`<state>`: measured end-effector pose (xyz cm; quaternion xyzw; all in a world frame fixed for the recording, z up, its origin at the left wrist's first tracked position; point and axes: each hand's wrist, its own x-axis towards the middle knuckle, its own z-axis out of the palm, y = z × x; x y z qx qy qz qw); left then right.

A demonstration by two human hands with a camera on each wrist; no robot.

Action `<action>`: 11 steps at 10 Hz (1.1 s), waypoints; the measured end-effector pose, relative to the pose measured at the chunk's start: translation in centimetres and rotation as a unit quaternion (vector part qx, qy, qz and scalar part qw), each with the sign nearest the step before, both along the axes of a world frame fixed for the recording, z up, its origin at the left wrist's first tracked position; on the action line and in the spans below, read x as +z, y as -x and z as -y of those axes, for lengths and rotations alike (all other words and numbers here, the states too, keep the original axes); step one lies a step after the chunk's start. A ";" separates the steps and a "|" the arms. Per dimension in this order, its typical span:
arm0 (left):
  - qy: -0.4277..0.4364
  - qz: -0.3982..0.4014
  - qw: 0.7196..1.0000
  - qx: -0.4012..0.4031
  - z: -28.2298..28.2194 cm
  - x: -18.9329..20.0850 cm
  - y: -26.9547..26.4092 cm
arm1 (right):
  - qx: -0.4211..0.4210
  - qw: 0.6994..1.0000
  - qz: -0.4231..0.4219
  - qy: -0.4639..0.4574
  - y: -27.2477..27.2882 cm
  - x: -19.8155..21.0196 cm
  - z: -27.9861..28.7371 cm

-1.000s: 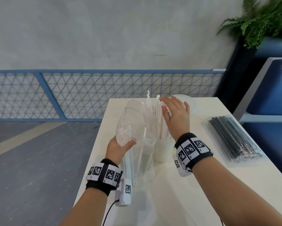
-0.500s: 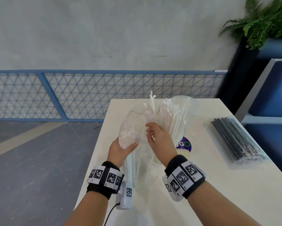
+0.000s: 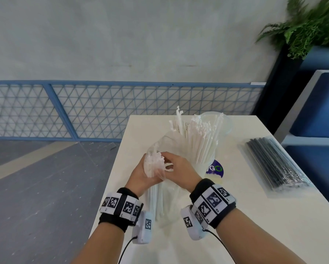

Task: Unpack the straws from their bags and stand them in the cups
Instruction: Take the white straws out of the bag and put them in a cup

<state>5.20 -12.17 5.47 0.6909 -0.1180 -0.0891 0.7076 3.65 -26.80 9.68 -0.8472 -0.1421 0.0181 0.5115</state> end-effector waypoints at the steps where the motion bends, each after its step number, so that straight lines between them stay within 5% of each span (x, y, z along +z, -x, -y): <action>1: -0.053 0.020 0.998 -0.034 0.1 0.2 -0.2 | 0.013 0.998 -0.050 -0.034 0.1 -0.4 -0.3; 4: -0.157 -0.020 0.985 -0.072 1.0 0.9 0.8 | -0.021 0.978 -0.142 -0.152 0.8 -0.4 -1.1; 5: -0.127 -0.026 0.990 -0.047 1.2 1.4 1.2 | -0.069 0.973 -0.132 -0.175 0.7 -0.2 -1.3; 6: -0.080 -0.038 0.995 -0.056 1.3 0.2 0.2 | -0.075 0.945 -0.128 -0.292 0.5 0.4 -0.7; 8: -0.056 -0.073 0.994 -0.058 1.6 -0.1 0.5 | -0.048 0.928 -0.024 -0.367 -0.5 3.7 0.9; 9: -0.040 -0.063 0.997 -0.029 1.9 0.1 0.7 | -0.048 0.924 -0.021 -0.379 -0.8 3.9 1.4; 11: -0.065 -0.013 0.998 0.000 2.3 0.8 0.8 | -0.090 0.963 -0.116 -0.226 0.3 1.4 0.5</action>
